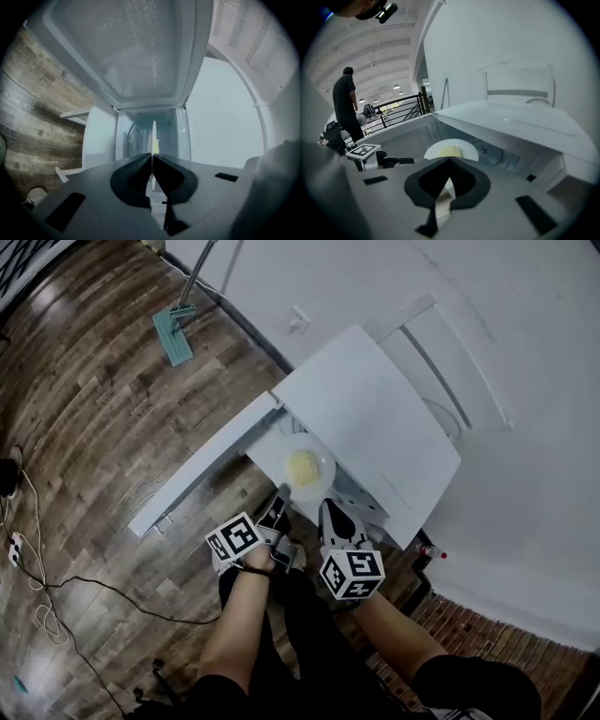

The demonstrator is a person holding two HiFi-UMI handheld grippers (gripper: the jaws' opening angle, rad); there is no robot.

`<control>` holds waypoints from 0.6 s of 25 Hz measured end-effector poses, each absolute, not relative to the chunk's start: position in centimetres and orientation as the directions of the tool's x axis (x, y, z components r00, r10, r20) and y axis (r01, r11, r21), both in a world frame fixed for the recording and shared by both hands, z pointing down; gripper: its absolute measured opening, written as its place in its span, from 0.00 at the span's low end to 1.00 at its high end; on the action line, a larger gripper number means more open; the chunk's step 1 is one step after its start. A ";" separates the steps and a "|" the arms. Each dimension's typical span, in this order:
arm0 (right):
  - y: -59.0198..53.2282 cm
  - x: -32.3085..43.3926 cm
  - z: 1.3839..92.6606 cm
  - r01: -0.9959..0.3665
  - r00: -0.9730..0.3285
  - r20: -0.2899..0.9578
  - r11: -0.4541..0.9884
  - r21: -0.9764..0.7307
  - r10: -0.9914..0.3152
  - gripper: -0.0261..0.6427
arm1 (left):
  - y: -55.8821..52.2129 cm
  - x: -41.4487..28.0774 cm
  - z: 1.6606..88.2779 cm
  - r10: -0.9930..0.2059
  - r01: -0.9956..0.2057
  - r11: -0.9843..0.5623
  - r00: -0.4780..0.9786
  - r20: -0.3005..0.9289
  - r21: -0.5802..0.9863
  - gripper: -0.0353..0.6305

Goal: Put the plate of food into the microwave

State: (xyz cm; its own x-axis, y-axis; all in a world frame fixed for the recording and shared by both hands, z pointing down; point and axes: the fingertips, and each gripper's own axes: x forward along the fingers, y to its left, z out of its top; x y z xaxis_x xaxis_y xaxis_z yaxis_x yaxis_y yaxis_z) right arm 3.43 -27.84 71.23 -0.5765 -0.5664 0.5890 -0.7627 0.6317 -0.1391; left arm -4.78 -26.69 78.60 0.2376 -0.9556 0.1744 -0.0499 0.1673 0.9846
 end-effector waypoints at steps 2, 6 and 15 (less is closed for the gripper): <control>-28.5 4.6 72.8 -0.778 -0.555 0.607 0.614 -0.135 -0.569 0.05 | -28.8 -3.6 80.1 -0.951 -0.053 0.150 0.266 0.159 0.987 0.07; -29.1 5.2 74.3 -0.780 -0.546 0.613 0.613 -0.123 -0.572 0.05 | -32.4 -2.4 82.2 -0.939 -0.078 0.126 0.312 0.145 0.989 0.07; -27.9 6.1 74.7 -0.774 -0.556 0.629 0.614 -0.154 -0.544 0.05 | -38.0 -1.1 84.2 -0.900 -0.157 0.131 0.395 0.183 0.979 0.07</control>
State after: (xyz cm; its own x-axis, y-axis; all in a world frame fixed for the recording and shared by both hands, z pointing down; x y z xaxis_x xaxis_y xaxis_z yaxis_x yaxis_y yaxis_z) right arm 6.13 -27.90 74.72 -0.5561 -0.5437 0.6286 -0.7743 0.6137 -0.1543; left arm -1.10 -38.00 84.19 0.3951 -0.9001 0.1834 -0.1568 0.1307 0.9789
